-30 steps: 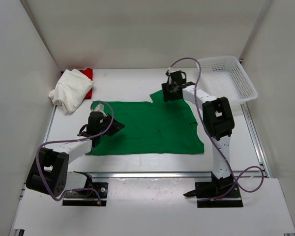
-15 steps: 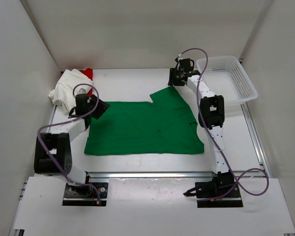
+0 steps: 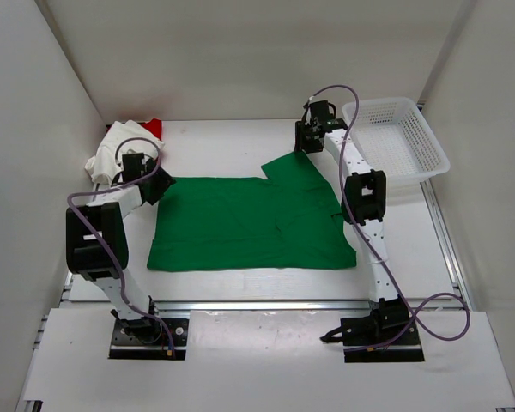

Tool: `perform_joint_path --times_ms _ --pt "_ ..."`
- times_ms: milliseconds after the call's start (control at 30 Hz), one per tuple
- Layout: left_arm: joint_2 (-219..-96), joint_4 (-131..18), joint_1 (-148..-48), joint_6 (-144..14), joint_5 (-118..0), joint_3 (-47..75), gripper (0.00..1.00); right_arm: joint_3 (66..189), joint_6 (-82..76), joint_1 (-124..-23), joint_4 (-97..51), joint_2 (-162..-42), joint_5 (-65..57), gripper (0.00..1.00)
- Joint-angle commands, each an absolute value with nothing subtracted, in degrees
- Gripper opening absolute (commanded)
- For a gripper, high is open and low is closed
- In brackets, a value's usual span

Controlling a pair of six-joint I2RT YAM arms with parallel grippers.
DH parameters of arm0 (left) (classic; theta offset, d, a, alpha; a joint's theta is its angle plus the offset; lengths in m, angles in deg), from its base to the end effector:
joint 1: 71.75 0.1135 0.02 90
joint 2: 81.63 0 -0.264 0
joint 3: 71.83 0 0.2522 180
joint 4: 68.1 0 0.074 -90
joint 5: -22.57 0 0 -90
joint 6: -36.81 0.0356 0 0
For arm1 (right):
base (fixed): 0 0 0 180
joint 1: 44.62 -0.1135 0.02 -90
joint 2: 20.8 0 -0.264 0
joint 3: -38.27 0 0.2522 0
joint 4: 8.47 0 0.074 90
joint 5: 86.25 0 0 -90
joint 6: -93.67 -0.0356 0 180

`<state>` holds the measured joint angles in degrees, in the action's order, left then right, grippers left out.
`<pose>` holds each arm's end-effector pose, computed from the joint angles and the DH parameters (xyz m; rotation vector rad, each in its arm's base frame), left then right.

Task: Fold and stack the t-shirts
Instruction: Grap the side of the flattened tshirt furthest away from the robot with both arms

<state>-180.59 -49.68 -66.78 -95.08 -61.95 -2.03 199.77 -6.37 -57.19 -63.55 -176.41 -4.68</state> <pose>0.3541 0.0274 0.1706 -0.9275 2.2542 -0.4101 0.5676 0.1319 0.1657 -0.1211 2.4457 0.3554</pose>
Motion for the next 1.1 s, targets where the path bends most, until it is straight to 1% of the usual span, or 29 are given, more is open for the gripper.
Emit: perform_joint_path --times_ms 0,33,67,133,233,333,433,500,667,733,767,833,867,900,933,967,1000,1033,1067 --pt "-180.85 -47.93 -66.48 -91.27 -66.97 3.88 0.70 201.27 -4.25 -58.50 -67.14 -175.22 -0.12 0.44" --pt "-181.99 -46.45 -66.74 -90.47 -67.25 4.94 0.70 200.74 -4.42 -58.68 -66.80 -175.14 -0.21 0.45" --pt "-182.78 -44.52 -67.00 -88.72 -70.64 7.22 0.70 200.74 -4.24 -58.24 -66.88 -175.05 -0.56 0.44" --pt "-185.41 -42.93 -67.17 -87.04 -71.12 9.26 0.69 200.74 -4.16 -58.50 -67.40 -175.05 -0.39 0.44" --pt "-187.79 -42.56 -66.92 -86.15 -73.40 12.24 0.69 200.65 -3.89 -58.68 -67.32 -175.31 -0.82 0.39" --pt "-192.09 -39.94 -67.18 -85.36 -72.88 17.15 0.62 200.82 -4.33 -58.77 -67.32 -175.40 -1.26 0.37" --pt "-194.91 -37.03 -68.14 -83.34 -75.15 21.29 0.60 200.82 -4.77 -58.42 -67.85 -175.40 -1.88 0.36" --pt "-196.50 -35.54 -68.94 -81.94 -76.47 23.05 0.62 200.91 -4.68 -58.68 -67.76 -175.75 -1.53 0.36" --pt "-199.66 -34.13 -68.85 -81.50 -76.57 26.39 0.62 201.09 -4.51 -59.11 -67.76 -175.84 -2.23 0.35" --pt "-200.63 -33.95 -68.76 -81.15 -75.43 26.92 0.52 201.44 -4.59 -58.77 -67.94 -176.63 -2.32 0.35" --pt "-201.15 -33.17 -68.85 -81.06 -74.90 27.45 0.50 201.70 -4.59 -58.94 -68.02 -176.72 -2.32 0.35" --pt "-201.42 -33.51 -68.85 -81.41 -74.28 27.37 0.41 201.70 -4.68 -59.12 -68.11 -176.63 -2.67 0.30" --pt "-201.34 -33.69 -68.94 -81.49 -74.80 27.37 0.37 201.62 -4.85 -58.68 -68.03 -176.80 -2.93 0.29" --pt "-200.81 -33.69 -69.02 -81.50 -74.89 27.28 0.34 201.70 -5.12 -58.59 -68.02 -176.80 -2.93 0.27" --pt "-201.07 -33.60 -68.85 -81.06 -74.90 27.28 0.28 201.79 -5.21 -59.03 -68.02 -177.07 -3.20 0.22" --pt "-200.98 -34.12 -68.76 -81.75 -74.37 26.84 0.23 201.97 -5.30 -58.59 -68.02 -177.07 -2.85 0.19" --pt "-200.55 -34.22 -68.85 -82.28 -74.63 26.40 0.20 202.32 -5.21 -58.59 -68.02 -177.15 -2.93 0.13" --pt "-200.20 -34.74 -68.85 -82.29 -74.54 25.96 0.14 202.93 -5.90 -58.68 -68.02 -176.89 -3.46 0.09" --pt "-200.11 -35.35 -68.94 -82.63 -74.46 25.44 0.09 202.59 -5.65 -58.59 -68.20 -176.72 -3.55 0.07"
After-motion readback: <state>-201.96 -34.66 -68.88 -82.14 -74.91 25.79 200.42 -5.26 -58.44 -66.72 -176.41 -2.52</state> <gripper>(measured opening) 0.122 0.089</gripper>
